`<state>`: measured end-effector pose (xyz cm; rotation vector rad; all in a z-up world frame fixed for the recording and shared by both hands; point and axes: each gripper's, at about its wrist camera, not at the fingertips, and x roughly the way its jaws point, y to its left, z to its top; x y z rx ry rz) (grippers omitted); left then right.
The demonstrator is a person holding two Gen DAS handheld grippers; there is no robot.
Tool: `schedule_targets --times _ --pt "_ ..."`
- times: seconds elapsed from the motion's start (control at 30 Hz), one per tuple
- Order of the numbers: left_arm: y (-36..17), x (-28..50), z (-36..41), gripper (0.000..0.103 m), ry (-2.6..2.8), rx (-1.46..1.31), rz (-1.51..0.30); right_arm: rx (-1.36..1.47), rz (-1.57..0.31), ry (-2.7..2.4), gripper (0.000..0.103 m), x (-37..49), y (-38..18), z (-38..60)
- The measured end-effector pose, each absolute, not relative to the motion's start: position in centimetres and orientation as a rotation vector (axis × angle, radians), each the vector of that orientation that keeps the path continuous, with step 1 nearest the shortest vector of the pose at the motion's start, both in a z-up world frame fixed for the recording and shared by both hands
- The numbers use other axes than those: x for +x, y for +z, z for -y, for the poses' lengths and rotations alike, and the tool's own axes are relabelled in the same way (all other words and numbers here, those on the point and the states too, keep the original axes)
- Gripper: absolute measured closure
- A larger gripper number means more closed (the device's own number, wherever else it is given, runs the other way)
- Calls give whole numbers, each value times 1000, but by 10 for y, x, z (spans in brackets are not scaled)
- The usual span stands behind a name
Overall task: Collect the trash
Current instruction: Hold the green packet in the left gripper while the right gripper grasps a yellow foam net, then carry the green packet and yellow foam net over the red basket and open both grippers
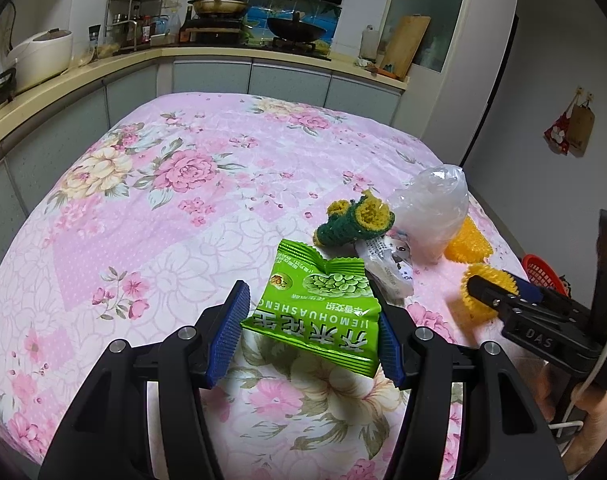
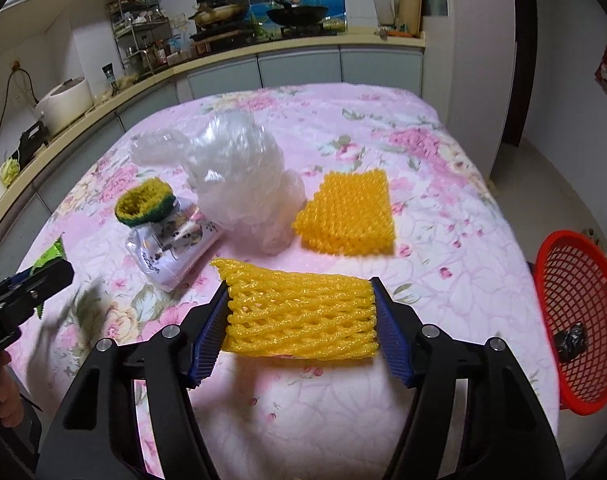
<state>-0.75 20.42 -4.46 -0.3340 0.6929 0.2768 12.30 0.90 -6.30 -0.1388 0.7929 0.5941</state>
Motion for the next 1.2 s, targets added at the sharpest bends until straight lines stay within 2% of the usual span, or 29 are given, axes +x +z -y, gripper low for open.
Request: schedule_targets --times 0.6,1.2 --pt "-29 -3 -196 47 280 -298 -656 -89 -723 575 39 122 -32 14" --pt "7 23 -153 47 228 -163 -560 -22 -636 539 39 120 2 48"
